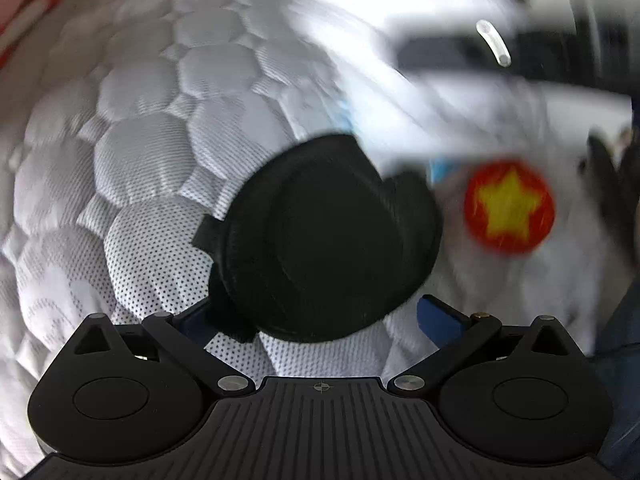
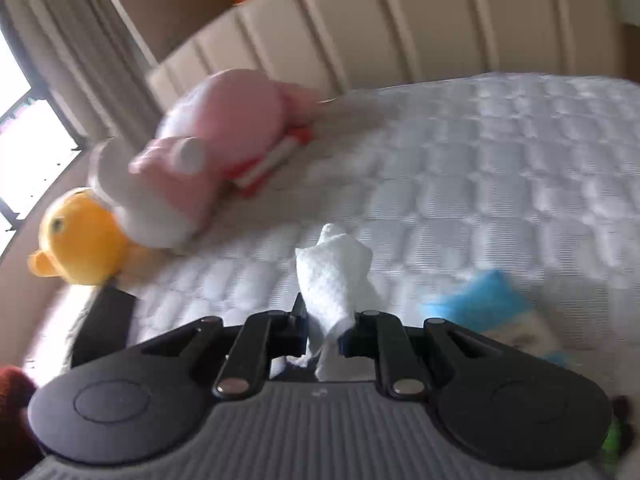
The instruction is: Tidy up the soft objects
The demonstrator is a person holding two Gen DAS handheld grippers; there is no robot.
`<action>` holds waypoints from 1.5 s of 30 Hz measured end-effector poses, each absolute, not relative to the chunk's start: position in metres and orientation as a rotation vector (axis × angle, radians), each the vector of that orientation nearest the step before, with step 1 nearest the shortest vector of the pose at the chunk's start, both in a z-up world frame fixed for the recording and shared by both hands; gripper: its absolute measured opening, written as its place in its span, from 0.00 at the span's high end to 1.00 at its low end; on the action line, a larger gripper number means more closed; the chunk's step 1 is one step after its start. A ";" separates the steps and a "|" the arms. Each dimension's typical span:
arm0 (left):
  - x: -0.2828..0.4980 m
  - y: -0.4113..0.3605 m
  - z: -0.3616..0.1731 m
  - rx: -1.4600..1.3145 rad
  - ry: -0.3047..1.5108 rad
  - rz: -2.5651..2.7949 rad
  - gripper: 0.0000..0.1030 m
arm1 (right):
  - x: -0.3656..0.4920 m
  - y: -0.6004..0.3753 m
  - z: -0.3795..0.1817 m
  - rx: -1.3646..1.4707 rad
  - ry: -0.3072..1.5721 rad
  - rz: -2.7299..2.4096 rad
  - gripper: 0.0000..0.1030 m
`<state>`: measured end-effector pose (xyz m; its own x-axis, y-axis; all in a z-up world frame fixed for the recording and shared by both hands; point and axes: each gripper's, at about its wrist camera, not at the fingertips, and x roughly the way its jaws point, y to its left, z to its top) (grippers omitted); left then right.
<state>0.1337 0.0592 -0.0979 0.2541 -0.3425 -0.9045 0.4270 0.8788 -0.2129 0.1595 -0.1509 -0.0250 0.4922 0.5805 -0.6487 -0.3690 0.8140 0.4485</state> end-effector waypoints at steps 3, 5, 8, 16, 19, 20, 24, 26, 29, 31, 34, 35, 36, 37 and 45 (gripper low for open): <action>0.128 0.050 -0.100 0.177 1.191 -0.518 0.00 | 0.169 -0.133 -0.053 0.197 0.989 0.579 0.84; 0.128 0.050 -0.100 0.192 1.188 -0.516 0.00 | 0.170 -0.130 -0.071 0.135 1.042 0.542 0.84; 0.129 0.052 -0.098 0.190 1.183 -0.511 0.00 | 0.167 -0.145 -0.080 0.066 1.069 0.457 0.85; 0.127 0.055 -0.083 0.203 1.135 -0.475 0.00 | 0.160 -0.163 -0.081 0.031 1.066 0.354 0.79; 0.126 0.060 -0.079 0.315 1.125 -0.388 0.00 | 0.151 -0.154 -0.081 0.122 1.060 0.452 0.81; 0.129 0.068 -0.077 0.343 1.108 -0.307 0.00 | 0.147 -0.150 -0.077 0.154 1.058 0.500 0.81; 0.149 0.108 -0.070 0.239 1.064 -0.028 0.00 | 0.133 -0.130 -0.075 0.208 1.099 0.648 0.81; 0.154 0.129 -0.068 0.023 1.075 -0.050 0.00 | 0.128 -0.120 -0.083 0.177 1.133 0.671 0.81; 0.157 0.148 -0.070 -0.237 1.094 -0.135 0.00 | 0.123 -0.123 -0.091 0.137 1.163 0.631 0.82; 0.159 0.150 -0.074 -0.331 1.112 -0.190 0.00 | 0.127 -0.133 -0.091 0.153 1.180 0.584 0.84; 0.163 0.135 -0.084 -0.284 1.158 -0.226 0.00 | 0.135 -0.144 -0.087 0.112 1.184 0.517 0.81; 0.164 0.130 -0.089 -0.276 1.178 -0.254 0.00 | 0.131 -0.151 -0.085 0.091 1.185 0.499 0.81; 0.164 0.125 -0.093 -0.286 1.197 -0.289 0.00 | 0.129 -0.156 -0.082 0.074 1.186 0.479 0.81; 0.164 0.120 -0.096 -0.304 1.216 -0.327 0.00 | 0.129 -0.163 -0.080 0.068 1.186 0.459 0.81; 0.162 0.097 -0.104 -0.423 1.256 -0.437 0.00 | 0.136 -0.212 -0.067 0.154 1.127 0.394 0.87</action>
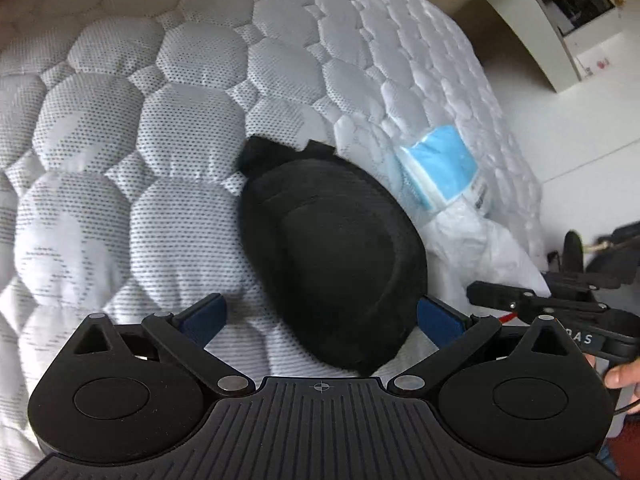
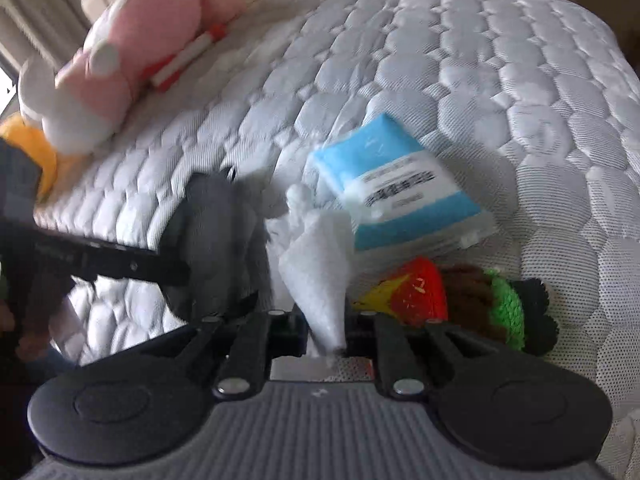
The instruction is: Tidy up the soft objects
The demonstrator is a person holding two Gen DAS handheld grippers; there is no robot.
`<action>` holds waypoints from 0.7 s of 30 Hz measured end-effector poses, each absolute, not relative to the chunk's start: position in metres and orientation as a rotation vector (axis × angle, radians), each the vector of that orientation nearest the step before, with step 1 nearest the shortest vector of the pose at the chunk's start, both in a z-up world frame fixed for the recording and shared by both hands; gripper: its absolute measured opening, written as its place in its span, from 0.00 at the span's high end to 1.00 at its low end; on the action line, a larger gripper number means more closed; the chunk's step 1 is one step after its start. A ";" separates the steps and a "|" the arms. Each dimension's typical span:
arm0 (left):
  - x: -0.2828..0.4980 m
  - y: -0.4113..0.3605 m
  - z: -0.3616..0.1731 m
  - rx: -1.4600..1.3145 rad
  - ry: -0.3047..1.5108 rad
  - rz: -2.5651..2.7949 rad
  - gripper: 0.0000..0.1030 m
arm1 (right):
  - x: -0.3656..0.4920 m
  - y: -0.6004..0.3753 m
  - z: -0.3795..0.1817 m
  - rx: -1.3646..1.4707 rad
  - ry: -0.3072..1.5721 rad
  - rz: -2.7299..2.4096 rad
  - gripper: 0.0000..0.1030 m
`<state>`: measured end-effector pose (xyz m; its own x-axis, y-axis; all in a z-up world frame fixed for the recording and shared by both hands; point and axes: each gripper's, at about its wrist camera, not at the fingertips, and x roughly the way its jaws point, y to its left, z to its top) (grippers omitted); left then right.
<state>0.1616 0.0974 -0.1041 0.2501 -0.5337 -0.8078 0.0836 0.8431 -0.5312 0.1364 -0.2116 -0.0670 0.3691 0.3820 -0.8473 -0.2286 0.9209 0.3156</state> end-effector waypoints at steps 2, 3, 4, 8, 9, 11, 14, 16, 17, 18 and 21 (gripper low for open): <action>0.162 0.100 -0.105 -0.510 1.252 -0.437 0.00 | 0.134 -0.209 -0.061 0.108 1.058 0.388 0.87; 0.163 0.101 -0.107 -0.564 1.248 -0.433 0.00 | 0.132 -0.207 -0.057 0.071 1.016 0.384 0.87; 0.165 0.102 -0.111 -0.609 1.251 -0.426 0.00 | 0.131 -0.203 -0.053 0.016 0.971 0.376 0.86; 0.166 0.100 -0.126 -0.696 1.262 -0.383 0.00 | 0.126 -0.193 -0.047 -0.235 0.838 0.326 0.82; 0.164 0.100 -0.126 -0.704 1.253 -0.374 0.00 | 0.127 -0.195 -0.047 -0.249 0.833 0.320 0.81; 0.162 0.100 -0.126 -0.712 1.246 -0.371 0.00 | 0.134 -0.208 -0.049 -0.179 0.874 0.314 0.80; 0.158 0.106 -0.130 -0.773 1.240 -0.370 0.00 | 0.143 -0.226 -0.054 -0.075 0.929 0.284 0.79; 0.157 0.114 -0.135 -0.853 1.229 -0.356 0.00 | 0.144 -0.234 -0.051 -0.041 0.903 0.254 0.79; 0.156 0.118 -0.137 -0.889 1.223 -0.349 0.00 | 0.143 -0.238 -0.046 -0.015 0.872 0.244 0.82; 0.155 0.122 -0.138 -0.920 1.216 -0.345 0.00 | 0.142 -0.244 -0.040 0.032 0.837 0.242 0.82; 0.155 0.124 -0.136 -0.923 1.194 -0.358 0.00 | 0.134 -0.269 -0.012 0.222 0.734 0.247 0.82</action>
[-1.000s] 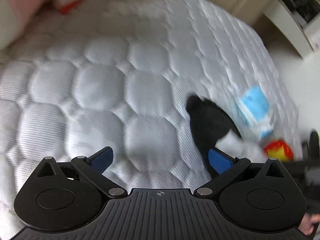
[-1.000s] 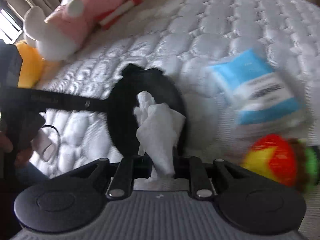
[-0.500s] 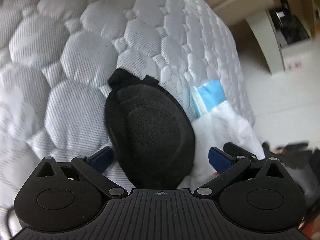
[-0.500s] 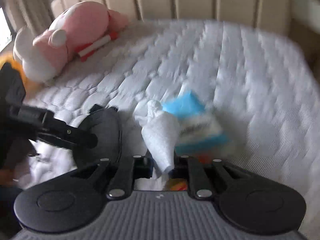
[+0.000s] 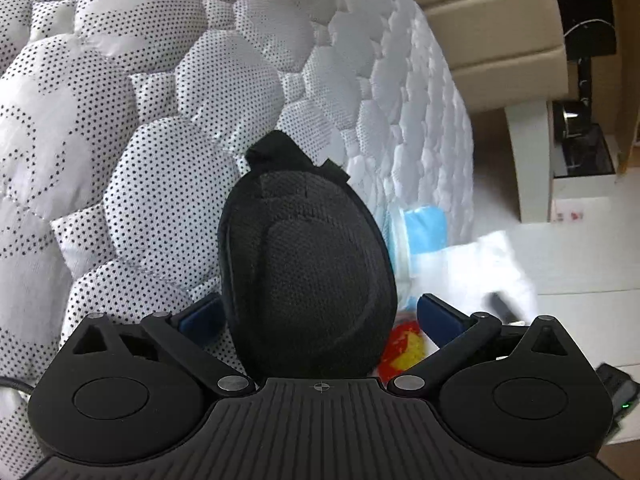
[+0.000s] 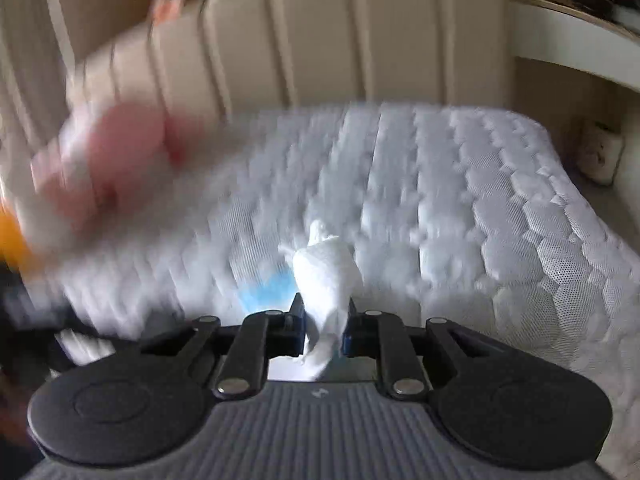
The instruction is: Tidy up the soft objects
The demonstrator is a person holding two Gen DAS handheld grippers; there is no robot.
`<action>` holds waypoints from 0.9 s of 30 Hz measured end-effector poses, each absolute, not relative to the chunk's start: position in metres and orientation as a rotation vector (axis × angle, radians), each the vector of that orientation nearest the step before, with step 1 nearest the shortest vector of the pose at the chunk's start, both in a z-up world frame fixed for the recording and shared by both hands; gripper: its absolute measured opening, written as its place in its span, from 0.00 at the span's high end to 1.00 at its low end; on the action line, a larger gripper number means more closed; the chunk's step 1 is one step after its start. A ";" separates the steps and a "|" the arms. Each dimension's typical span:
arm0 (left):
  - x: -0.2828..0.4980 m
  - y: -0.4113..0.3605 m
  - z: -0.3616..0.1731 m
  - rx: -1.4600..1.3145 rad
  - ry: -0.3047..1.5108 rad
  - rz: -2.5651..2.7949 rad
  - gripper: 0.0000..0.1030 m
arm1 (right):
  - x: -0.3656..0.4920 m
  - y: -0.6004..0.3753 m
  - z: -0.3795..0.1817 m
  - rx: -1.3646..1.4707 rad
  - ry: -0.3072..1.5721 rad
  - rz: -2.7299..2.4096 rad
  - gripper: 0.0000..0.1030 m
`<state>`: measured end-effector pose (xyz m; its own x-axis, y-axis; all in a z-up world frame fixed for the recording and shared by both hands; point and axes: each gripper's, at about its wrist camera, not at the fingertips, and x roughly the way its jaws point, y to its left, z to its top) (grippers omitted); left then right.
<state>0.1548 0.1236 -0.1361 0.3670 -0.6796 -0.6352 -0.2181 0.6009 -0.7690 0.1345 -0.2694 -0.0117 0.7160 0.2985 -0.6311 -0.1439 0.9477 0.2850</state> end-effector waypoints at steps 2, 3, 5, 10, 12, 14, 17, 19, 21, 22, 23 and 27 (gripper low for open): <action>0.157 0.116 -0.131 -0.861 1.181 -0.383 0.00 | 0.135 -0.278 -0.001 0.194 0.717 0.240 0.82; 0.159 0.109 -0.128 -0.811 1.180 -0.400 0.00 | 0.137 -0.280 0.001 0.150 0.719 0.220 0.82; 0.164 0.095 -0.122 -0.714 1.178 -0.430 0.00 | 0.146 -0.285 -0.011 0.048 0.784 0.172 0.82; 0.163 0.082 -0.115 -0.591 1.154 -0.455 0.00 | 0.166 -0.301 -0.069 -0.025 1.021 0.065 0.80; 0.161 0.089 -0.113 -0.611 1.146 -0.437 0.00 | 0.172 -0.298 -0.081 -0.052 1.083 0.063 0.75; 0.159 0.099 -0.110 -0.626 1.135 -0.403 0.00 | 0.175 -0.292 -0.086 -0.102 1.109 0.048 0.64; 0.157 0.113 -0.098 -0.595 1.107 -0.309 0.00 | 0.167 -0.292 -0.072 -0.114 1.019 0.037 0.50; 0.153 0.121 -0.091 -0.582 1.096 -0.265 0.00 | 0.157 -0.293 -0.056 -0.088 0.916 0.010 0.42; 0.152 0.126 -0.087 -0.589 1.094 -0.243 0.00 | 0.148 -0.292 -0.042 -0.083 0.817 -0.011 0.32; 0.151 0.128 -0.085 -0.592 1.093 -0.232 0.00 | 0.144 -0.288 -0.036 -0.095 0.773 -0.016 0.30; 0.152 0.129 -0.087 -0.597 1.105 -0.223 0.00 | 0.143 -0.283 -0.034 -0.109 0.756 -0.006 0.28; 0.156 0.120 -0.100 -0.577 1.200 -0.232 0.00 | 0.150 -0.260 -0.043 -0.192 0.840 0.029 0.25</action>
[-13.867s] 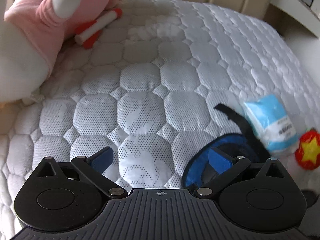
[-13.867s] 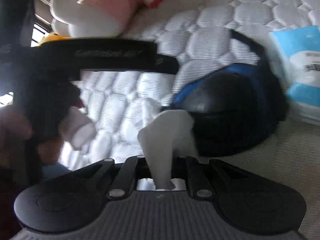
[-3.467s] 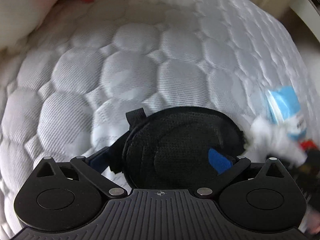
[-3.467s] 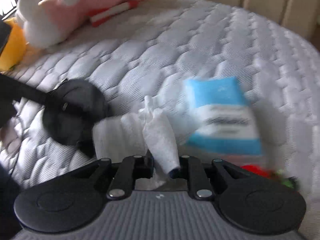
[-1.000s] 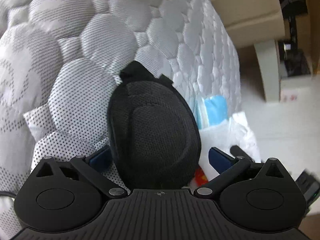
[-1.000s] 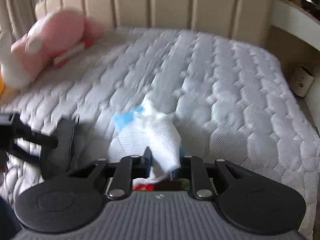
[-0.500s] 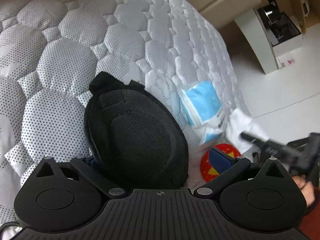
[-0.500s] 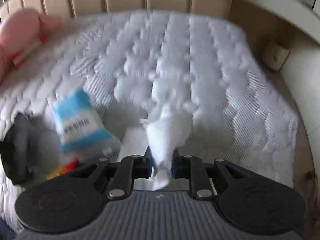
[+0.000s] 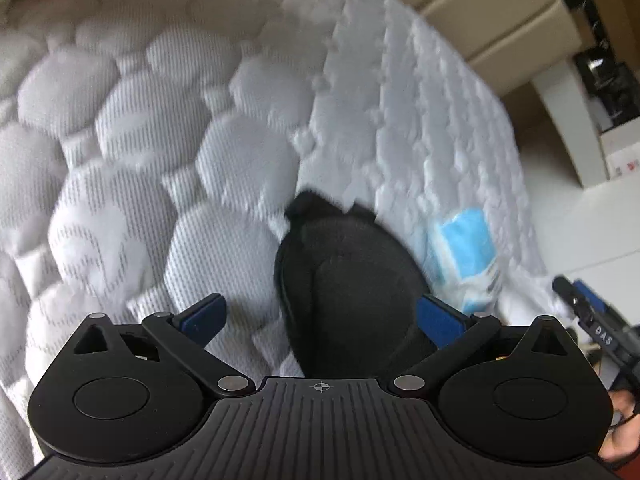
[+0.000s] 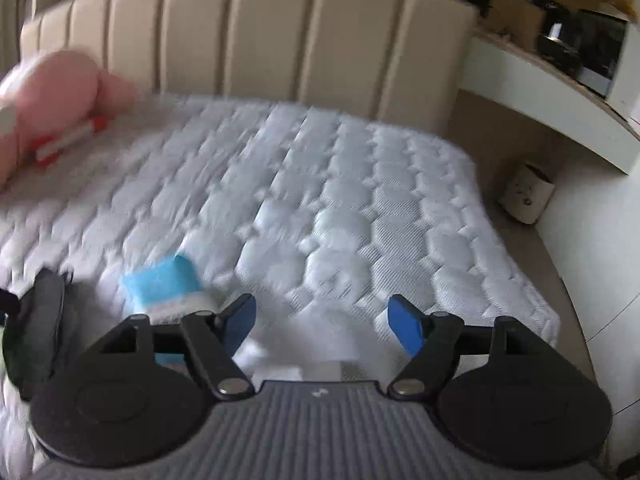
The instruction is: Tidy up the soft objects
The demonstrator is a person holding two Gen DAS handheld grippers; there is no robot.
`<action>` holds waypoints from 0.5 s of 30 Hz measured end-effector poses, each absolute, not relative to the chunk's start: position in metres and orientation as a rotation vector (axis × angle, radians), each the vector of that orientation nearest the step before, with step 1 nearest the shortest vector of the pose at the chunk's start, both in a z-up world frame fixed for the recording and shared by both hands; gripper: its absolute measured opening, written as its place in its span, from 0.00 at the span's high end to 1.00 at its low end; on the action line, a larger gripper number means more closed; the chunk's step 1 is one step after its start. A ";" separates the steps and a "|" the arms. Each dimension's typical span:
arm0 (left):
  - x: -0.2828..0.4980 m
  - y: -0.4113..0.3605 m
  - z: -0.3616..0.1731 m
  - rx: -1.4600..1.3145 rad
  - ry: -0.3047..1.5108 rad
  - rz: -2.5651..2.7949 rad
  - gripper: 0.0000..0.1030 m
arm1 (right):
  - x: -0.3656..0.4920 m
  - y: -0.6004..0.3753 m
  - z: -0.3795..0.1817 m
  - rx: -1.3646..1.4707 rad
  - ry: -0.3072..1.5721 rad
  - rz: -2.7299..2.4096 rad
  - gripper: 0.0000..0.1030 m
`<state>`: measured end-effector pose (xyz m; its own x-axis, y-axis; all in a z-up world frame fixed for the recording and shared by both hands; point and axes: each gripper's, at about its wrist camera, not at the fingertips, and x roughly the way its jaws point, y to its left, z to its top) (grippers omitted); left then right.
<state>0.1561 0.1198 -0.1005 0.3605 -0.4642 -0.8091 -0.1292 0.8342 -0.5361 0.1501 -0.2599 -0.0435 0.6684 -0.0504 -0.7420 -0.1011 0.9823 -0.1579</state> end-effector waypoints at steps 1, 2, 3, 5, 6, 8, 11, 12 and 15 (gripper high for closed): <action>0.156 0.117 -0.102 -0.566 1.211 -0.238 0.00 | 0.152 -0.258 -0.047 -0.225 0.872 0.007 0.25; 0.156 0.117 -0.102 -0.557 1.215 -0.242 0.00 | 0.153 -0.259 -0.050 -0.241 0.895 -0.025 0.25; 0.156 0.117 -0.101 -0.551 1.212 -0.243 0.00 | 0.154 -0.265 -0.050 -0.201 0.917 -0.049 0.23; 0.156 0.119 -0.100 -0.548 1.209 -0.240 0.00 | 0.151 -0.295 -0.042 0.091 0.943 -0.004 0.22; 0.156 0.122 -0.101 -0.560 1.212 -0.230 0.00 | 0.147 -0.313 -0.038 0.274 0.936 0.039 0.20; 0.157 0.128 -0.106 -0.598 1.225 -0.205 0.00 | 0.135 -0.337 -0.029 0.581 0.879 0.173 0.15; 0.157 0.137 -0.110 -0.677 1.227 -0.180 0.00 | 0.114 -0.344 -0.010 0.721 0.711 0.335 0.03; 0.157 0.137 -0.108 -0.685 1.217 -0.181 0.00 | 0.108 -0.342 -0.005 0.698 0.677 0.329 0.03; 0.155 0.135 -0.099 -0.682 1.162 -0.220 0.00 | 0.110 -0.317 -0.004 0.520 0.690 0.243 0.09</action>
